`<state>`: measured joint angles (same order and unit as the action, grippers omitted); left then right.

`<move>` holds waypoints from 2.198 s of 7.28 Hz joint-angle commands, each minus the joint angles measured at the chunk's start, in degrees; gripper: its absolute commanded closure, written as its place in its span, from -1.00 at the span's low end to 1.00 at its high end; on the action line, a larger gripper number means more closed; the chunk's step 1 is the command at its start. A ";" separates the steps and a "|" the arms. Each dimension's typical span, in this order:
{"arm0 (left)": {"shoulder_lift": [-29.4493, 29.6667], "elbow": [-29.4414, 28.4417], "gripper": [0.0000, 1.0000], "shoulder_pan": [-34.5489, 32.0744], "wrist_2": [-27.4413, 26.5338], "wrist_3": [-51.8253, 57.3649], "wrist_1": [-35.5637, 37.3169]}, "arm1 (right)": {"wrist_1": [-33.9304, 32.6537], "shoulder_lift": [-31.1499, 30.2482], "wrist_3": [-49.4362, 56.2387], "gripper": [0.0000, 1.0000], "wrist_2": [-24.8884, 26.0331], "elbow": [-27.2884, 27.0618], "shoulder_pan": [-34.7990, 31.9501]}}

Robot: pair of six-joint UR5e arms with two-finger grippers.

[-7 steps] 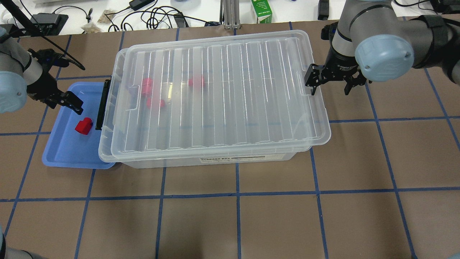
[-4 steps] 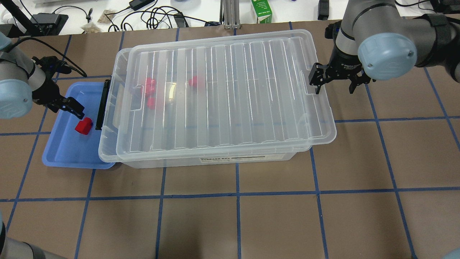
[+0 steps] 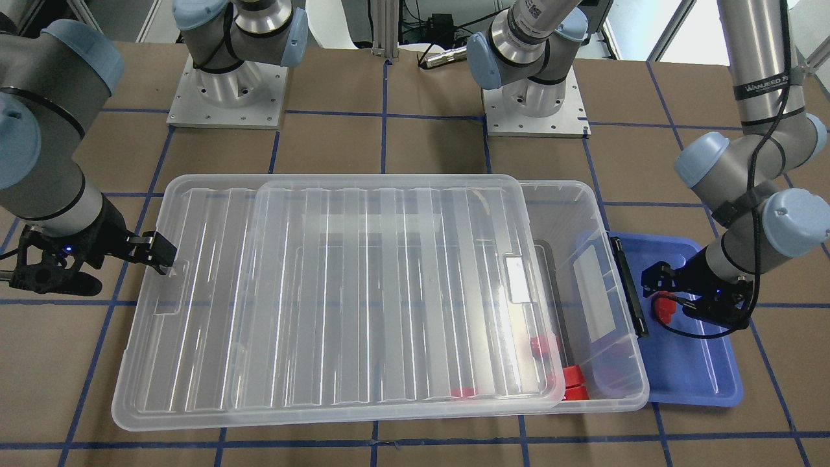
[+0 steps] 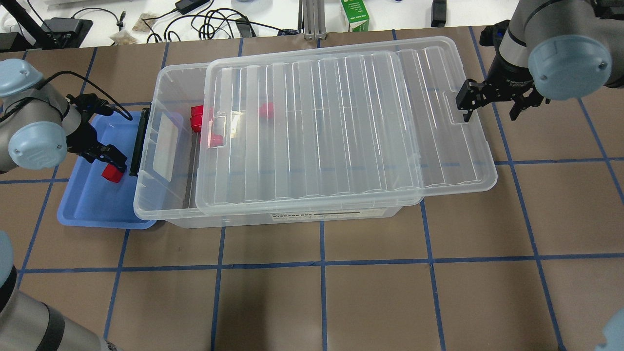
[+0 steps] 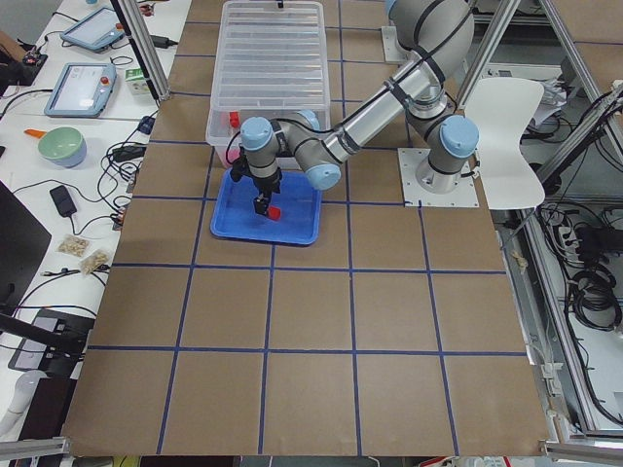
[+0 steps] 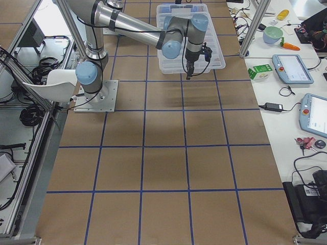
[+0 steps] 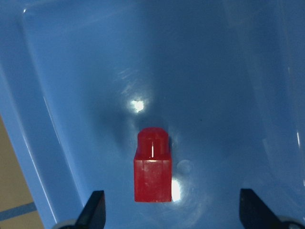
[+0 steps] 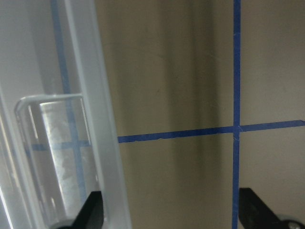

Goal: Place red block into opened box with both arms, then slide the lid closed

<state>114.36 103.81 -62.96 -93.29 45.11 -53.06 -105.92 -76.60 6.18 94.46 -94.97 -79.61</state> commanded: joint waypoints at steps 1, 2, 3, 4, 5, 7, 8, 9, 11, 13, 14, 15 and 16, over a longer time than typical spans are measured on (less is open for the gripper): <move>3.66 -0.01 -1.00 0.03 -0.22 -2.30 3.39 | 0.18 -0.04 0.15 -1.00 -0.06 -0.04 2.34; 4.20 -0.01 -0.86 0.03 -0.22 -2.30 3.66 | 0.19 -0.04 0.32 -1.00 0.11 0.05 2.61; 4.20 -0.10 -0.34 0.03 -0.31 -2.22 3.67 | 0.01 -0.04 0.32 -1.00 0.20 0.05 2.61; 4.03 -0.10 0.05 0.21 -0.40 -2.22 3.58 | 0.01 -0.04 0.58 -1.00 0.11 0.05 3.22; 3.94 -0.10 0.35 0.47 -0.48 -2.22 3.58 | -0.16 0.05 2.41 -1.00 0.11 0.05 3.75; 2.80 -0.01 0.61 0.47 -0.66 -2.30 2.88 | -0.25 0.05 4.45 -1.00 0.11 0.05 4.63; 1.92 -0.97 0.61 0.56 -1.10 -2.48 -0.69 | -0.25 0.05 5.06 -1.00 1.85 0.13 4.90; -0.09 -1.68 0.61 0.13 -1.19 -3.44 -4.21 | -0.95 0.05 6.55 -1.00 2.91 0.14 5.07; -4.83 -4.92 0.61 -0.67 -0.66 -3.62 -11.15 | -0.96 0.05 8.74 -1.00 5.89 0.14 5.95; -9.05 -8.52 0.61 -2.67 -0.48 -3.71 -17.58 | -0.96 0.05 9.73 -1.00 6.09 0.14 6.48; -11.16 -10.36 0.61 -5.21 -0.48 -4.84 -21.34 | -1.04 0.05 9.82 -1.00 6.09 0.14 6.74; -12.83 -11.43 0.61 -8.20 -0.48 -8.85 -23.91 | -1.04 -0.04 9.82 -1.00 6.09 0.14 7.35; -14.07 -11.53 0.61 -11.80 -0.40 -11.85 -24.02 | -0.96 -0.04 9.82 -1.00 6.09 0.14 7.45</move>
<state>102.21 93.05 -70.55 -93.76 37.10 -75.51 -106.94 -76.60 15.96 100.53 -94.83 -72.48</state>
